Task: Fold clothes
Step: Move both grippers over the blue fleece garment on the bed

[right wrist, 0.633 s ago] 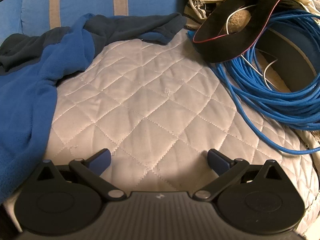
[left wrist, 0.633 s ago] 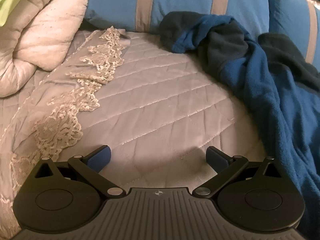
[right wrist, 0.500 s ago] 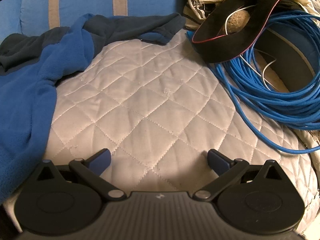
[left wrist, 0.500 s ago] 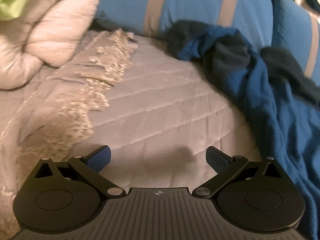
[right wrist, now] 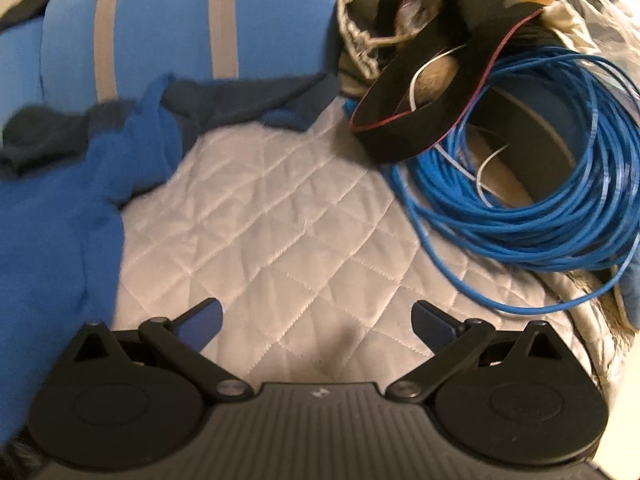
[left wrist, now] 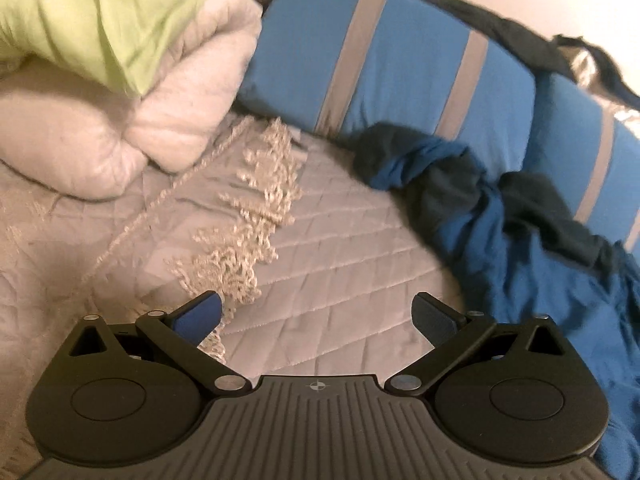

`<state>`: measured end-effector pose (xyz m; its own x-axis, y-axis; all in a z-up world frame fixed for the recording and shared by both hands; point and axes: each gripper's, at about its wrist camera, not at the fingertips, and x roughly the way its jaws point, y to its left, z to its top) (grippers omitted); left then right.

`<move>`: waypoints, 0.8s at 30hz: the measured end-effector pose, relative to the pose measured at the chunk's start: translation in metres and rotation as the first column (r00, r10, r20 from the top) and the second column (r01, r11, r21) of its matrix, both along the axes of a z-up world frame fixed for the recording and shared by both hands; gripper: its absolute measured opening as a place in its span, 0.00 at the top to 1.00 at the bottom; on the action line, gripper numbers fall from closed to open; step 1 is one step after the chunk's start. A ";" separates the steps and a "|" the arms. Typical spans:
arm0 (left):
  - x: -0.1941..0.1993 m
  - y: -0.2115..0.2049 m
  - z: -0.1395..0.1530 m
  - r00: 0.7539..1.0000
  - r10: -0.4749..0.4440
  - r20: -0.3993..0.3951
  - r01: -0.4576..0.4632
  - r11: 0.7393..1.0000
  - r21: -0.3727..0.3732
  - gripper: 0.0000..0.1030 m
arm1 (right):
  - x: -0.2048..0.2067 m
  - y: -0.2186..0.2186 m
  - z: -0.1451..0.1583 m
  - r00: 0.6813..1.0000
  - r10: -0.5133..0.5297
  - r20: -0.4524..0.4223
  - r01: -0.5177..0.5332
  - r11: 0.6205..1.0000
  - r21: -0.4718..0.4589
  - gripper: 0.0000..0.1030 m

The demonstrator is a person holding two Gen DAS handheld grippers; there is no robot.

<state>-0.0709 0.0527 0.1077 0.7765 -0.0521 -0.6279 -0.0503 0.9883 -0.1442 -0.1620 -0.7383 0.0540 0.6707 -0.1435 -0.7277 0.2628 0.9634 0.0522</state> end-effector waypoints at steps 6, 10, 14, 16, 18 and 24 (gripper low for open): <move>-0.022 -0.008 0.034 1.000 -0.022 0.020 0.021 1.000 0.020 0.00 | -0.017 0.001 0.041 0.998 0.022 0.066 -0.024 0.999 0.034 0.00; -0.037 -0.013 0.053 0.998 -0.049 0.036 0.048 0.998 0.031 0.00 | -0.030 -0.002 0.071 0.994 0.038 0.102 -0.042 0.998 0.036 0.00; -0.047 -0.026 0.064 0.996 -0.067 0.050 0.064 0.996 0.062 0.00 | -0.039 -0.007 0.096 0.991 0.033 0.128 -0.040 0.998 0.054 0.00; -0.049 -0.034 0.066 0.996 -0.074 0.046 0.069 0.994 0.087 0.00 | -0.044 -0.007 0.105 0.989 0.039 0.142 -0.048 0.997 0.060 0.00; -0.049 -0.044 0.069 0.996 -0.080 0.038 0.075 0.991 0.111 0.00 | -0.048 -0.003 0.110 0.988 0.049 0.148 -0.056 0.998 0.043 0.00; -0.055 -0.075 0.074 0.987 -0.148 0.066 0.136 0.977 0.164 0.00 | -0.057 0.009 0.122 0.984 0.078 0.159 -0.086 0.995 0.045 0.00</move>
